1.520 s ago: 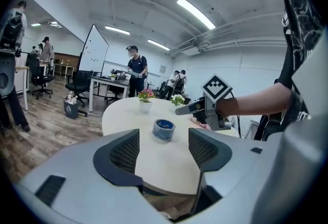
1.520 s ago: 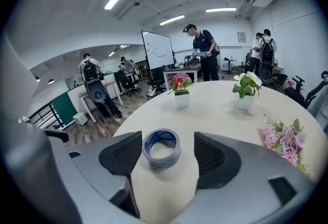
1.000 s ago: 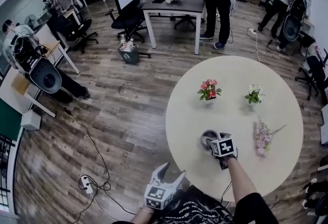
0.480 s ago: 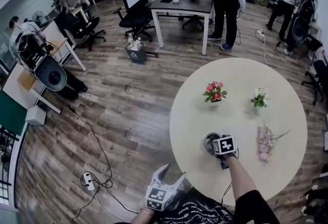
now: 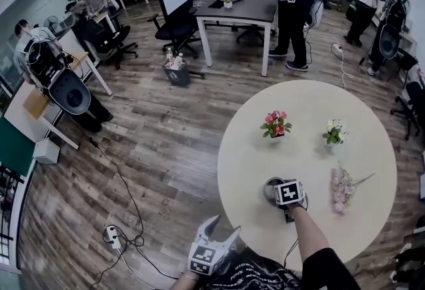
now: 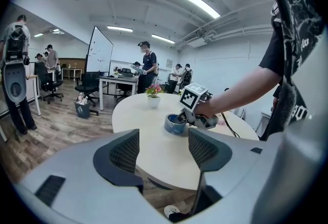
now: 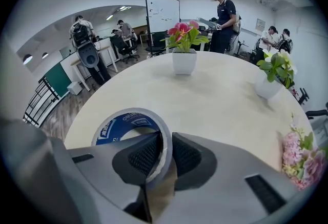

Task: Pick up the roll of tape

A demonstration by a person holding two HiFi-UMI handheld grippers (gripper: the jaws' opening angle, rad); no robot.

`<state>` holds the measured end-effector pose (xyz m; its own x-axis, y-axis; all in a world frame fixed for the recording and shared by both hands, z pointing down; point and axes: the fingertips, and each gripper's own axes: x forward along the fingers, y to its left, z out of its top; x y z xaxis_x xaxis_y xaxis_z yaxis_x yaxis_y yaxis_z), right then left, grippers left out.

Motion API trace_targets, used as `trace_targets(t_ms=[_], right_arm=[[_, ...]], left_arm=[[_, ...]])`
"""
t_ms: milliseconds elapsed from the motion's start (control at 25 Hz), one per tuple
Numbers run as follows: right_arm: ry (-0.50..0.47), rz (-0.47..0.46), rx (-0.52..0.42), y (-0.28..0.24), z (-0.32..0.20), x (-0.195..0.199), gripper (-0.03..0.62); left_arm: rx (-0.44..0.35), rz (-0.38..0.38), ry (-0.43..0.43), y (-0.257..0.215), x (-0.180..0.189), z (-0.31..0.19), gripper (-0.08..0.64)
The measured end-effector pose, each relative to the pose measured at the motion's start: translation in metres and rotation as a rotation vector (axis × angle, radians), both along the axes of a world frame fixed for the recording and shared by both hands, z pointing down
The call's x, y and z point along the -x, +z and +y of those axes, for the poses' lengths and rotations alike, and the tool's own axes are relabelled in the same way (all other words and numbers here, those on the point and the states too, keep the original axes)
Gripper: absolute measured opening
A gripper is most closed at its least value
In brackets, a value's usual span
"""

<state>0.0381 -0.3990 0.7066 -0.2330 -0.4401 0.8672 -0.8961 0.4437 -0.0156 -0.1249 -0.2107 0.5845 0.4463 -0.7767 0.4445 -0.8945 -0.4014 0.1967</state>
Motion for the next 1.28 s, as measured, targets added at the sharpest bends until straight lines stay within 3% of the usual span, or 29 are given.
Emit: trace_targets(t_ms=[160, 360, 1280], right_arm=[[0.008, -0.083, 0.041, 0.002, 0.01, 0.013, 0.078], [0.026, -0.015, -0.076, -0.011, -0.002, -0.002, 0.077], [0.02, -0.177, -0.326, -0.123, 0.04, 0.005, 0.075]], left_arm=[[0.002, 0.002, -0.011, 0.001, 0.001, 0.001, 0.314], [-0.01, -0.002, -0.021, 0.003, 0.002, 0.003, 0.314], [-0.039, 0.084, -0.003, -0.01, -0.017, 0.002, 0.314]])
